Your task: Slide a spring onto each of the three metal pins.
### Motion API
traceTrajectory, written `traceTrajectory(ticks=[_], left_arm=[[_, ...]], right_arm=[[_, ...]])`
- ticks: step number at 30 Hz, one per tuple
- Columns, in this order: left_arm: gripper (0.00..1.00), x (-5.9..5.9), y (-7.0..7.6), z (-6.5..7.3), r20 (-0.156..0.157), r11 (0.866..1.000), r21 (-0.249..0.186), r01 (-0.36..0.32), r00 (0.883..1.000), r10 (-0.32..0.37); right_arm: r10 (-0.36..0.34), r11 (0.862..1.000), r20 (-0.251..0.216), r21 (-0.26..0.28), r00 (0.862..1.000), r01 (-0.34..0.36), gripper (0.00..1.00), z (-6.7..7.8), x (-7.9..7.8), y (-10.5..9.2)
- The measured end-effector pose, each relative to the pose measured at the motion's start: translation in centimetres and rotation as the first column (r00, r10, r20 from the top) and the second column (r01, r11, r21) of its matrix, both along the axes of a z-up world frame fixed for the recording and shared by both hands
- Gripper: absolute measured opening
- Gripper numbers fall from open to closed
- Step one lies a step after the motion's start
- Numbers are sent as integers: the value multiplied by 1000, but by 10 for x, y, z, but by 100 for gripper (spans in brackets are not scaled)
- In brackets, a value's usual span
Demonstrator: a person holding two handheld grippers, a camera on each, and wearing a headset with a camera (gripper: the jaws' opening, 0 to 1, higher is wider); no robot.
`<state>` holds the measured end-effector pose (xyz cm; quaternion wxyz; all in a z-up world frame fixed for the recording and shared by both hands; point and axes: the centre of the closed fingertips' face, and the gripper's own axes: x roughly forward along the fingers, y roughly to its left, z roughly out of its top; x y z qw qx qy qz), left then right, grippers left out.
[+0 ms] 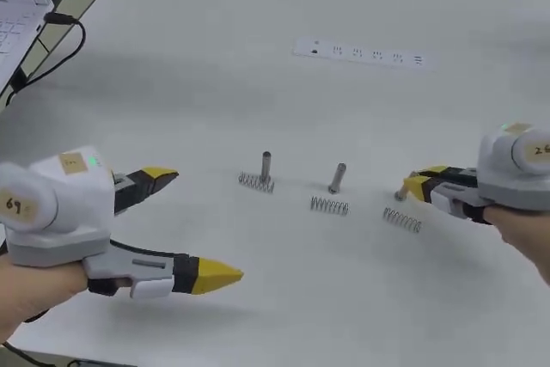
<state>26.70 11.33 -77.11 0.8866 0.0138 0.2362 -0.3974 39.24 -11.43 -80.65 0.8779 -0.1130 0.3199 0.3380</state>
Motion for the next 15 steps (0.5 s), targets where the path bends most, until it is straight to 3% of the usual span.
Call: traceTrajectory(ticks=[15], left_arm=[[98, -1, 2, 2, 0, 1000, 1, 0, 1000, 0]], right_arm=[[2, 1000, -32, 2, 999, -2, 16, -3, -3, 0]])
